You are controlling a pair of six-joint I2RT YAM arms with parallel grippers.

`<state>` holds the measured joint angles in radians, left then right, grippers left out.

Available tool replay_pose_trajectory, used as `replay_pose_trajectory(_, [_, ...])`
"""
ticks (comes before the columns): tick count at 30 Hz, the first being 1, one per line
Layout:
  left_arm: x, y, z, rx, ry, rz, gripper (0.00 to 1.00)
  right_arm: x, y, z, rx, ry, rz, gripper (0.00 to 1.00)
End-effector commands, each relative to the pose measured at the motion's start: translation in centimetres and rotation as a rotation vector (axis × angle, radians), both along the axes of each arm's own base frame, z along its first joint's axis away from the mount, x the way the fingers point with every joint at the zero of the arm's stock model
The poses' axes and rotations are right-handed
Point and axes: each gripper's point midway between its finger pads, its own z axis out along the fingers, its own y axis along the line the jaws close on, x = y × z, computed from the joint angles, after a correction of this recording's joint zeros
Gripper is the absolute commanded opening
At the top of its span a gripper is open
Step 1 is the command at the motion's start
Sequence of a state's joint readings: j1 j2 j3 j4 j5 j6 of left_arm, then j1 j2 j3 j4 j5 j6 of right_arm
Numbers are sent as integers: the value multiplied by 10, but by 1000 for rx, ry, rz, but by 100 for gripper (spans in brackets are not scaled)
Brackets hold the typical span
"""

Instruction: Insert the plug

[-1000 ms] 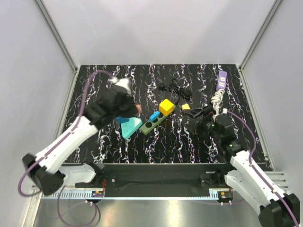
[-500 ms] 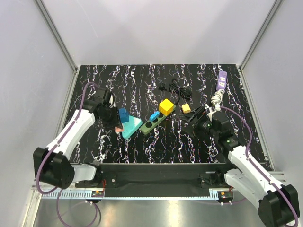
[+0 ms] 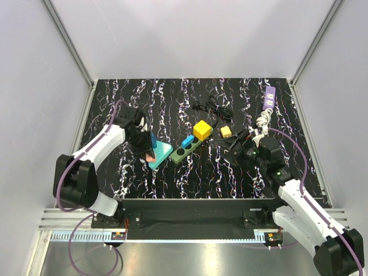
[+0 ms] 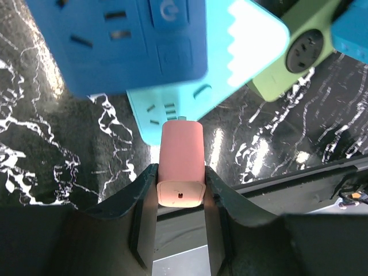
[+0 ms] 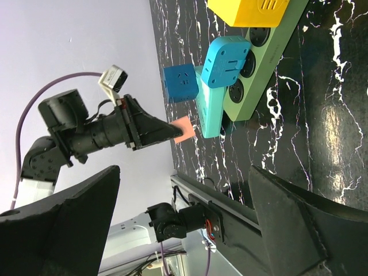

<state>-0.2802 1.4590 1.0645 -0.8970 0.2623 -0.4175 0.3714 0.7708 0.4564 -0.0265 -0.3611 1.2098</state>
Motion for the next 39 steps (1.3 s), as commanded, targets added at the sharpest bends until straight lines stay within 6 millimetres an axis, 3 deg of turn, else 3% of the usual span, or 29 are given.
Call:
replay_pose_trajectory(1, [18,-8,3,-28,-36,-17,0,3,5,28,9,-95,31,100])
replay_pose_trajectory(9, [15,-1,-20,25,28,-4,0,2,5,30,7,-110,35,100])
replay_pose_trajectory(18, [15,10,-29,89,53,17,0,3,3,36,3,-133,25,100])
replay_pose_trajectory(39, [11,30,-52,295,130,73,1,-2,-6,28,-30,-126,-7,100])
